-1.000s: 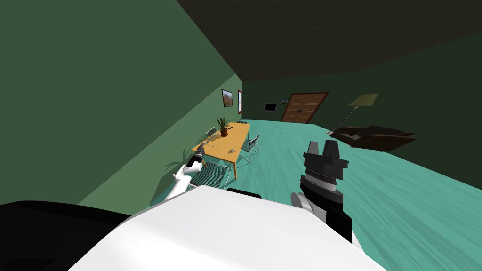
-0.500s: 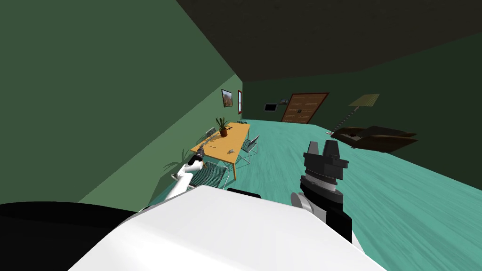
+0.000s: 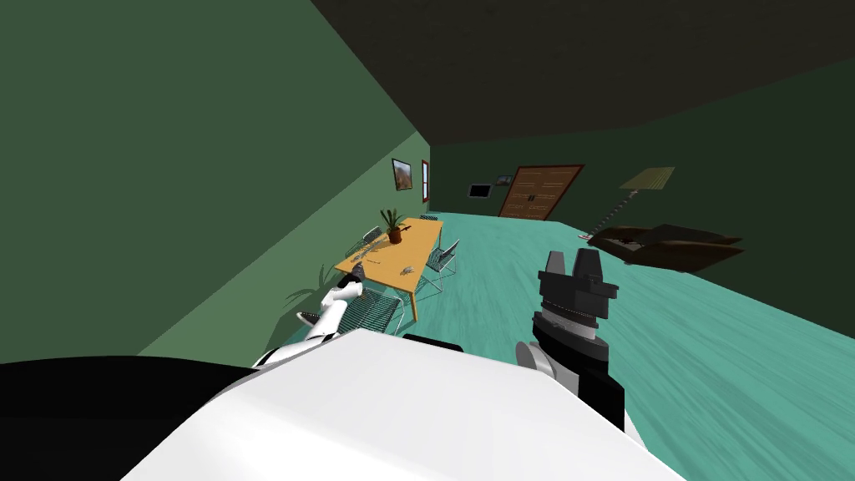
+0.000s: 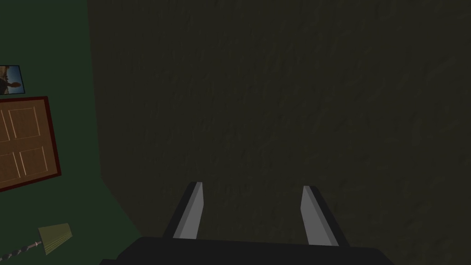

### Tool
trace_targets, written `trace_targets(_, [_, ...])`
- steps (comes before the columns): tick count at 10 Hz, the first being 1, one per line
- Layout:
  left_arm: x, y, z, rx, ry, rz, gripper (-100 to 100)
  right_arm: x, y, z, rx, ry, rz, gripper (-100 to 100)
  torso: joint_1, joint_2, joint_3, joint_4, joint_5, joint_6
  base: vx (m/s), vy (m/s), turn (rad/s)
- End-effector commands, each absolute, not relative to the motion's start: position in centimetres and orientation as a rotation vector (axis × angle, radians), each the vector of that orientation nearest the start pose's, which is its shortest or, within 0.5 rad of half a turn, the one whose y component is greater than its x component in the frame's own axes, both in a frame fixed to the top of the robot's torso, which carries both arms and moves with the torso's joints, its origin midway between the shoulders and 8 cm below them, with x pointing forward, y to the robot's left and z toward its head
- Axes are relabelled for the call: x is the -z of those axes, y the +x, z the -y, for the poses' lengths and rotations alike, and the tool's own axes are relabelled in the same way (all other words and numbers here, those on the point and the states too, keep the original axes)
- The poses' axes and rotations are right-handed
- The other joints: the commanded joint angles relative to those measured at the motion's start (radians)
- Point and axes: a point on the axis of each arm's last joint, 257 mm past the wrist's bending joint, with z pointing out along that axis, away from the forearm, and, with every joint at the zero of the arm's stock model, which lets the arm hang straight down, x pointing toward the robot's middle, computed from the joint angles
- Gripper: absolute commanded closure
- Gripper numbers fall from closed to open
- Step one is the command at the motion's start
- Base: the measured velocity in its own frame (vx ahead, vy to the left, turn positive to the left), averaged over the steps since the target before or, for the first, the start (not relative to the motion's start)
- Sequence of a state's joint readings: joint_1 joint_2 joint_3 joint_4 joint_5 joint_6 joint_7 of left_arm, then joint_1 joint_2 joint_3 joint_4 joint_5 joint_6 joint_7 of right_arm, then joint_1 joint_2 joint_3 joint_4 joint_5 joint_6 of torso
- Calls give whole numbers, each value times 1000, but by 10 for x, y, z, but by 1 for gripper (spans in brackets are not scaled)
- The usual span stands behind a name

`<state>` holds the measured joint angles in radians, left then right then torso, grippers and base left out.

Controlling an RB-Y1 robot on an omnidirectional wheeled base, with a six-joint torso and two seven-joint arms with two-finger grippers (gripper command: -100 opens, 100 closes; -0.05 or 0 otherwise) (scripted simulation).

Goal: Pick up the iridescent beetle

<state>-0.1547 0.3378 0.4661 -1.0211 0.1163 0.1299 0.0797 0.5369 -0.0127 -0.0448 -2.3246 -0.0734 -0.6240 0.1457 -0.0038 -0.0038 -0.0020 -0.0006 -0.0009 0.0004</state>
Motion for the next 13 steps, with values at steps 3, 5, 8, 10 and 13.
trace_targets(3, [390,472,-576,596,-1848,-1035,-100,-56,305,298,-1179,528,-515,0,1,-1,-1,0,0,0,60,-36,-1])
trace_targets(5, [406,472,-572,582,-1916,-1039,-100,-56,305,298,-1179,528,-515,0,0,-1,-1,0,0,0,60,-46,-5])
trace_targets(8, [420,472,-565,571,-1982,-1045,-100,-56,305,298,-1179,528,-515,0,0,0,0,0,0,0,50,-38,-3])
trace_targets(10, [434,472,-557,562,-2046,-1052,-100,-56,305,298,-1179,528,-515,0,1,0,0,0,0,0,50,-36,-12])
trace_targets(13, [449,477,-539,560,-2146,-1065,-100,-56,305,298,-1179,528,-515,0,1,-1,-1,0,0,0,73,-43,-11])
